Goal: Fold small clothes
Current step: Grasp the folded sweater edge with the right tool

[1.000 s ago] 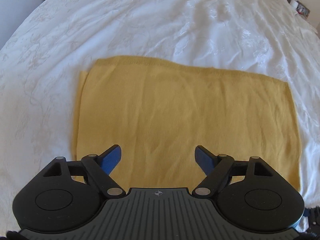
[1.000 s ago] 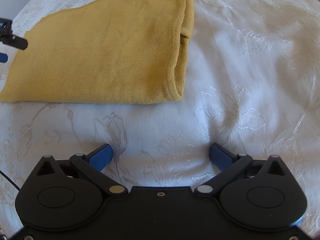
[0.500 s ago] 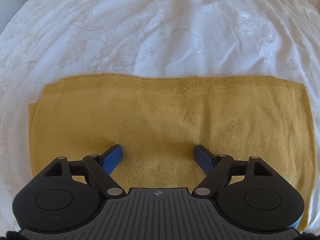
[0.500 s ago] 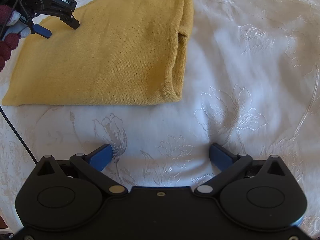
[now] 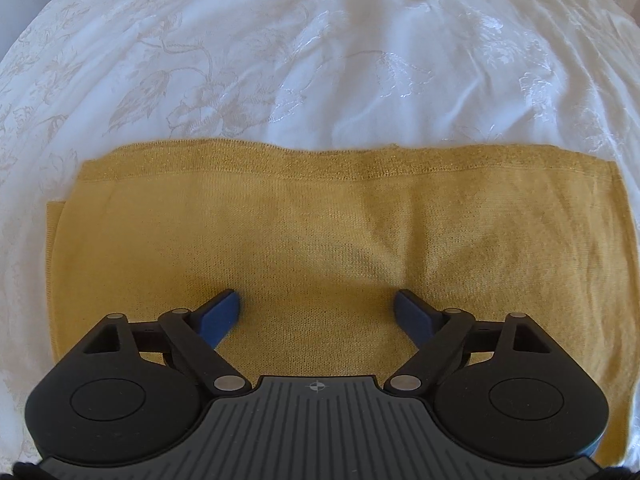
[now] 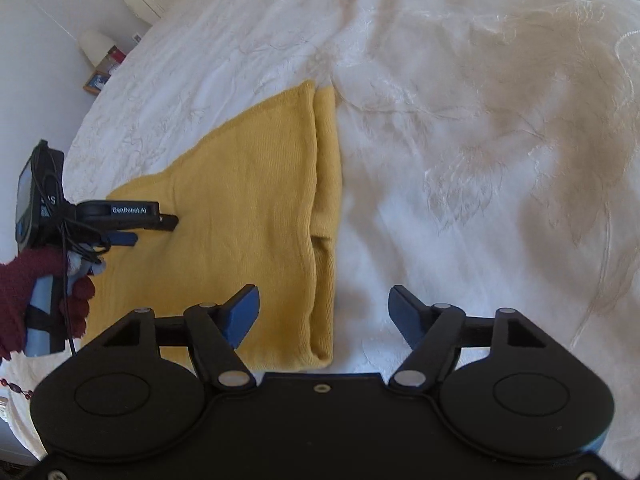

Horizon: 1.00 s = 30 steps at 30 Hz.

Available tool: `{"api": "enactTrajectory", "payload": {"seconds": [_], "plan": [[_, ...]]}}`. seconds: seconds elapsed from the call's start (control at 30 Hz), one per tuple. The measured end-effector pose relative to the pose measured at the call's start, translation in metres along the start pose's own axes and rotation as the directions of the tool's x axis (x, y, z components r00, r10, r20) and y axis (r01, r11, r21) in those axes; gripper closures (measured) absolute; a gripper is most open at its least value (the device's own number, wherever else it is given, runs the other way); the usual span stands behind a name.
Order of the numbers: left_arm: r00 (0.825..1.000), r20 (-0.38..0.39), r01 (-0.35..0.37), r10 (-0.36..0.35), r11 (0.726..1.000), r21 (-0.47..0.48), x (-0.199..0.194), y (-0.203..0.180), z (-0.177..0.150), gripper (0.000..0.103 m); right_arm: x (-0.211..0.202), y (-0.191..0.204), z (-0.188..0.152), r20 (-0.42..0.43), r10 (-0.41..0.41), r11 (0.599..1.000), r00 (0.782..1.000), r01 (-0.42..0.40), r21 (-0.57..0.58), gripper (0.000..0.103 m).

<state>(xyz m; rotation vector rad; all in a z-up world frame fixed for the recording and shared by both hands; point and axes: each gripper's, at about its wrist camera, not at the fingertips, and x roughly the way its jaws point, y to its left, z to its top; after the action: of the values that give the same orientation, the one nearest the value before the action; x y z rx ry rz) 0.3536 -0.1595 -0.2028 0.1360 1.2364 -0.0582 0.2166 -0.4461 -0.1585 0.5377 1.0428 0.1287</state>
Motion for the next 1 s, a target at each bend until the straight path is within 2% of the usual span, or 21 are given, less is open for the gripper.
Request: {"api": "enactTrajectory", "payload": {"seconds": [0.13, 0.27, 0.47, 0.73, 0.83, 1.0], "plan": [[1.000, -0.003, 0.000, 0.000, 1.000, -0.001, 0.000, 0.001, 0.000, 0.015, 0.020, 0.012, 0.013, 0.013, 0.030, 0.999, 0.999, -0.029, -0.027, 0.031], [1.000, 0.000, 0.001, -0.001, 1.000, -0.003, 0.000, 0.002, 0.000, 0.014, 0.039, 0.008, 0.023, -0.023, 0.074, 0.997, 0.997, -0.075, -0.029, 0.041], [1.000, 0.003, -0.003, 0.003, 1.000, 0.000, 0.001, 0.000, -0.001, 0.011, 0.058, -0.001, 0.030, -0.060, 0.119, 0.993, 0.991, -0.117, 0.024, 0.042], [1.000, 0.002, -0.006, 0.006, 1.000, -0.001, -0.001, -0.001, -0.001, 0.010, 0.069, -0.010, 0.035, -0.043, 0.183, 0.979, 0.982, -0.179, 0.094, 0.041], [1.000, 0.003, -0.003, 0.003, 1.000, -0.002, -0.005, 0.000, -0.001, 0.012, 0.071, -0.011, 0.037, -0.042, 0.195, 0.977, 0.980, -0.190, 0.098, 0.041], [1.000, 0.002, 0.015, -0.015, 0.999, -0.038, -0.023, 0.002, -0.009, 0.021, 0.072, -0.011, 0.039, -0.050, 0.203, 0.977, 0.978, -0.199, 0.081, 0.042]]}}
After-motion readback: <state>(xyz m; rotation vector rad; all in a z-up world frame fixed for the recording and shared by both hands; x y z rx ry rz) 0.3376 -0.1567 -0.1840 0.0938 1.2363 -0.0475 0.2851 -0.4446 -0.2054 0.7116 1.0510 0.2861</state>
